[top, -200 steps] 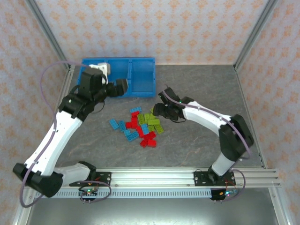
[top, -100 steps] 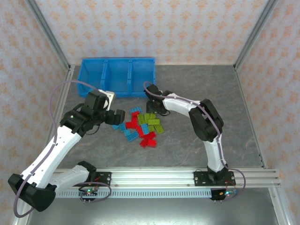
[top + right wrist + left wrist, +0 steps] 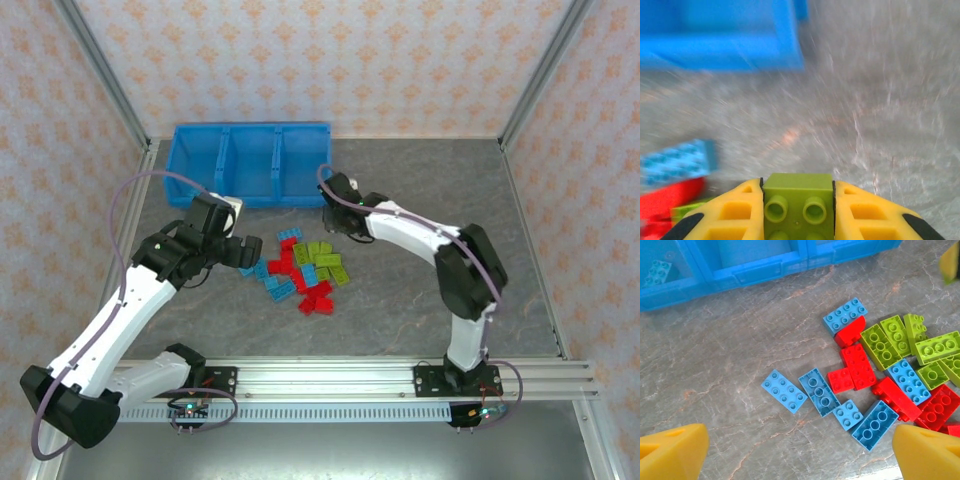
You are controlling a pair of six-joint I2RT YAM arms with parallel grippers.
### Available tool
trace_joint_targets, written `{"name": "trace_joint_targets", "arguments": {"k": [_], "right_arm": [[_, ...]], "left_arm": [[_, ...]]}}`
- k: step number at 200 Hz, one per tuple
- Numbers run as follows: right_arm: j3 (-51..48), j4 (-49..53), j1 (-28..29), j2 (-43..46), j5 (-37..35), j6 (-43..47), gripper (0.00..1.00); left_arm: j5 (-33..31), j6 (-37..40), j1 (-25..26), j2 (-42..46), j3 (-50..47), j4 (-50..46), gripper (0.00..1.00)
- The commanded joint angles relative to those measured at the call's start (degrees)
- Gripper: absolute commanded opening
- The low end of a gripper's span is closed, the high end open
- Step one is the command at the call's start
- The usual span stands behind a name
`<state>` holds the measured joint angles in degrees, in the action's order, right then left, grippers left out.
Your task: Sort the legos into containers by color
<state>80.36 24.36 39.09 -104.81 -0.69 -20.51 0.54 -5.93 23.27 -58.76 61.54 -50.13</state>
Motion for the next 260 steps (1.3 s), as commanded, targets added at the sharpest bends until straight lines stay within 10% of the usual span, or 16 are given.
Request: {"name": "trace_joint_targets", "arguments": {"k": [1, 75, 142, 189, 260], "right_arm": [[-0.50, -12.02, 0.35, 4.63, -1.86, 4.29, 0.26], [34.69, -5.37, -0.28, -24.12, -6.52, 13.91, 0.27], [58.46, 9.84, -0.42, -32.95, -4.17, 14.29, 0.51], [39.49, 13.33, -0.42, -12.09, 6.49, 12.61, 0.54], [-20.16, -4.20, 0.54, 31.00, 18.79, -3.70, 0.62]], "left_arm": [[-3.59, 0.31, 0.35, 2.38, -0.80, -0.54, 0.95], [-6.12, 0.25, 0.35, 2.91, -1.51, -0.41, 0.96], [-5.90, 0.78, 0.34, 1.43, -1.51, -0.19, 1.00], [3.92, -9.93, 1.48, -0.99, -1.81, 6.74, 1.00], [-0.79, -14.92, 8.42, -20.75, -2.46, 21.60, 0.92]]}}
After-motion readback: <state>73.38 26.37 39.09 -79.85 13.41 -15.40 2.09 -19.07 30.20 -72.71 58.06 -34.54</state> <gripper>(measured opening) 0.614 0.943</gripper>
